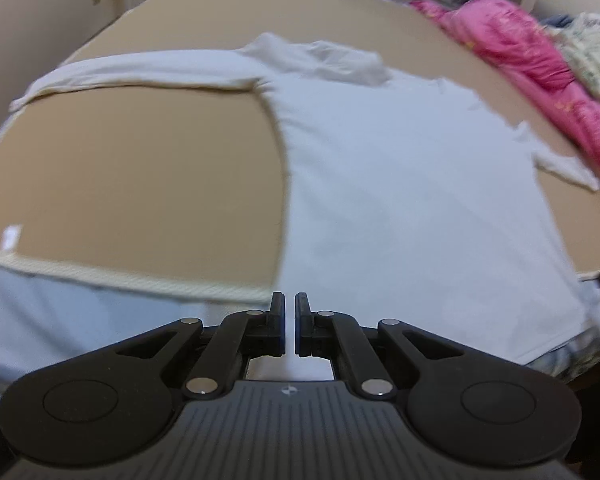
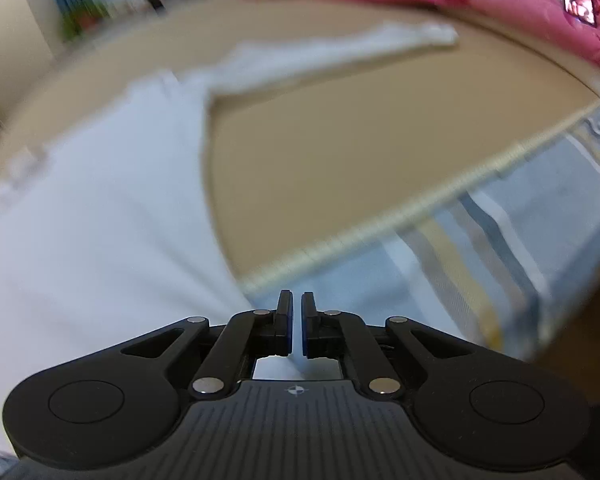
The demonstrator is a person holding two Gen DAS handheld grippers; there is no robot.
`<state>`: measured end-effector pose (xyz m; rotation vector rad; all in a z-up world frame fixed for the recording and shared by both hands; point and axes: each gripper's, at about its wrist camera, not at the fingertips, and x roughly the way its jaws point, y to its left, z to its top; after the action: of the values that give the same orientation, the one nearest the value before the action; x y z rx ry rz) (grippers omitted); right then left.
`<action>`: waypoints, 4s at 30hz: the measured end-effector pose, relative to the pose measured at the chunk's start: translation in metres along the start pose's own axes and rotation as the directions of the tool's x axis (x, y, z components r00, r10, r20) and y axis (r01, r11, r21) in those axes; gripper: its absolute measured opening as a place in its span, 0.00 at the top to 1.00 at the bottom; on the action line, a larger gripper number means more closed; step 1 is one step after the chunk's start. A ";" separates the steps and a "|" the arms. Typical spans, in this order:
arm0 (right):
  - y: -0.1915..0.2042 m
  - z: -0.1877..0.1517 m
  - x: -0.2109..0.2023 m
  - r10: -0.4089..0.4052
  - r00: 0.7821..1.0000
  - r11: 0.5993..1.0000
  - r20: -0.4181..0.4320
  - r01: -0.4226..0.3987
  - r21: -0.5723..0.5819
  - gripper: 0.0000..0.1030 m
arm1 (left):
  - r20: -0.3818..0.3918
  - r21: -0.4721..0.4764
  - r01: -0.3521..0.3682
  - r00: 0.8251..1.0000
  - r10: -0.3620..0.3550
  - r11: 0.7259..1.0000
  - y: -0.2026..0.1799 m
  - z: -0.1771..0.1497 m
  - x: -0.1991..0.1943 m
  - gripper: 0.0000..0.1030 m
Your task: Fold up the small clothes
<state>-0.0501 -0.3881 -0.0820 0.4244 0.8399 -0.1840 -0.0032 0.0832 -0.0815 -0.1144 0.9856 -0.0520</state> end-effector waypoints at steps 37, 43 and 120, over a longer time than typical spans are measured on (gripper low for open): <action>0.129 0.199 0.137 0.234 0.957 0.956 0.174 -0.194 -0.221 0.95 | 0.243 -0.023 0.043 0.969 -0.036 0.999 -0.025 0.293 0.139 0.96; 0.158 0.246 0.240 0.220 0.967 0.959 0.129 -0.189 -0.211 0.71 | 0.151 -0.141 0.090 0.986 -0.069 0.986 -0.009 0.380 0.247 0.76; -0.286 0.235 0.212 -0.299 0.845 0.680 0.444 -0.138 0.720 0.94 | 0.039 0.347 0.018 0.999 -0.034 0.938 -0.065 0.085 0.143 0.53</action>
<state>0.1575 -0.7459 -0.1864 1.0465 0.1799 -0.7177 0.1475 0.0115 -0.1454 0.1951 0.9165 -0.2453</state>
